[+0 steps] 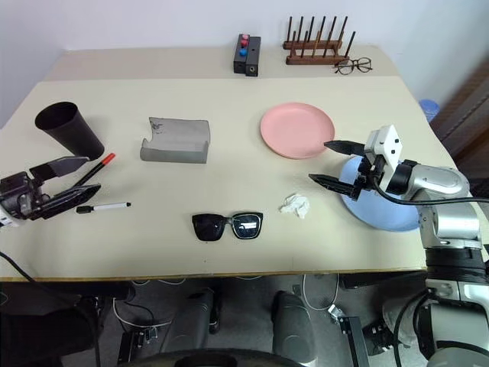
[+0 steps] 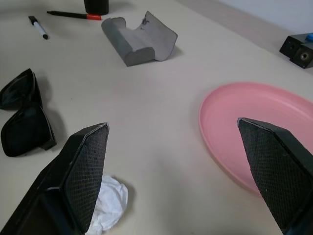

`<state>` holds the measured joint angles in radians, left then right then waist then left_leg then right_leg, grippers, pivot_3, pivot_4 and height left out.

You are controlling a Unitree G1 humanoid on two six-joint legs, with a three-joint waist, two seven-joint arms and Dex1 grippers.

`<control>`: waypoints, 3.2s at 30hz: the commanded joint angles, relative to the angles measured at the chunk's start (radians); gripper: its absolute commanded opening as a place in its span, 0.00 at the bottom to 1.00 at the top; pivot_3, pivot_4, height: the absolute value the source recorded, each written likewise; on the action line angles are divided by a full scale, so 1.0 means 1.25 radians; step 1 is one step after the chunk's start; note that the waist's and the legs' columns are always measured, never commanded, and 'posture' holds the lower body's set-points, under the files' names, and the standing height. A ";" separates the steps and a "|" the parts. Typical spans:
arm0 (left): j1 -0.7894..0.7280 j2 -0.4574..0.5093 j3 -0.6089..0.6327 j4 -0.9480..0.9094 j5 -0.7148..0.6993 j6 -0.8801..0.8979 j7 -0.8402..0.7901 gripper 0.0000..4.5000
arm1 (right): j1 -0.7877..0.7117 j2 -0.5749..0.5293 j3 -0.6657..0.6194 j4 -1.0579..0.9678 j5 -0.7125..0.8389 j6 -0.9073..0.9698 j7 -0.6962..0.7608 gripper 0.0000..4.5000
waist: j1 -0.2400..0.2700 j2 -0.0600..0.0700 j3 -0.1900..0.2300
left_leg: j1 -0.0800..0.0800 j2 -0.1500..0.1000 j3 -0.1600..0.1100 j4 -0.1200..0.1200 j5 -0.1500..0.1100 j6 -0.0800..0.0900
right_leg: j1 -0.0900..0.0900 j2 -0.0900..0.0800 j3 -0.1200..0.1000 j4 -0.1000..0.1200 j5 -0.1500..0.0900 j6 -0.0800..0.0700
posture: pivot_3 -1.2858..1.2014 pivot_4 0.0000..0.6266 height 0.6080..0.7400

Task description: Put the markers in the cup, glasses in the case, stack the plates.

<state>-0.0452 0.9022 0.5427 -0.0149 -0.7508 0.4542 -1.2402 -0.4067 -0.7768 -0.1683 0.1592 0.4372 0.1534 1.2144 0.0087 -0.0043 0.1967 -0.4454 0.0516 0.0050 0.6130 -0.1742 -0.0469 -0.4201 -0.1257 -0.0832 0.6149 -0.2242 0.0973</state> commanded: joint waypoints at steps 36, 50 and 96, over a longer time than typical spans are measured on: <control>-0.300 0.035 -0.253 0.247 0.195 -0.122 -0.145 1.00 | 0.115 0.122 0.039 -0.451 0.174 0.151 -0.192 0.95 | 0.003 0.000 0.000 | -0.001 0.000 0.001 0.001 0.000 0.000 | 0.000 0.000 0.001 0.000 0.000 0.000 | 0.52 0.24 1.00; -0.467 0.135 -0.540 0.605 0.386 -0.526 -0.299 1.00 | 0.136 0.148 0.049 -0.446 0.159 0.100 -0.184 0.95 | 0.005 -0.001 0.000 | -0.001 0.001 0.001 0.001 0.000 0.000 | -0.002 0.001 0.001 0.000 0.002 -0.002 | 0.52 0.24 1.00; -0.610 0.048 -0.580 0.729 0.314 -0.420 -0.299 0.01 | 0.132 0.158 0.060 -0.466 0.141 0.102 -0.263 0.96 | 0.005 -0.003 -0.002 | -0.004 0.001 0.000 0.005 0.000 0.001 | -0.003 0.001 0.001 0.004 0.002 -0.002 | 0.52 0.24 1.00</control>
<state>-0.7862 0.9353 -0.2319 0.9343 -0.3021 -0.1212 -1.6112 -0.2247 -0.5775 -0.0833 -0.4225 0.6107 0.2976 0.8800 0.0145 -0.0078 0.1947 -0.4506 0.0524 0.0050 0.6189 -0.1738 -0.0461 -0.4233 -0.1249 -0.0813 0.6201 -0.2221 0.0946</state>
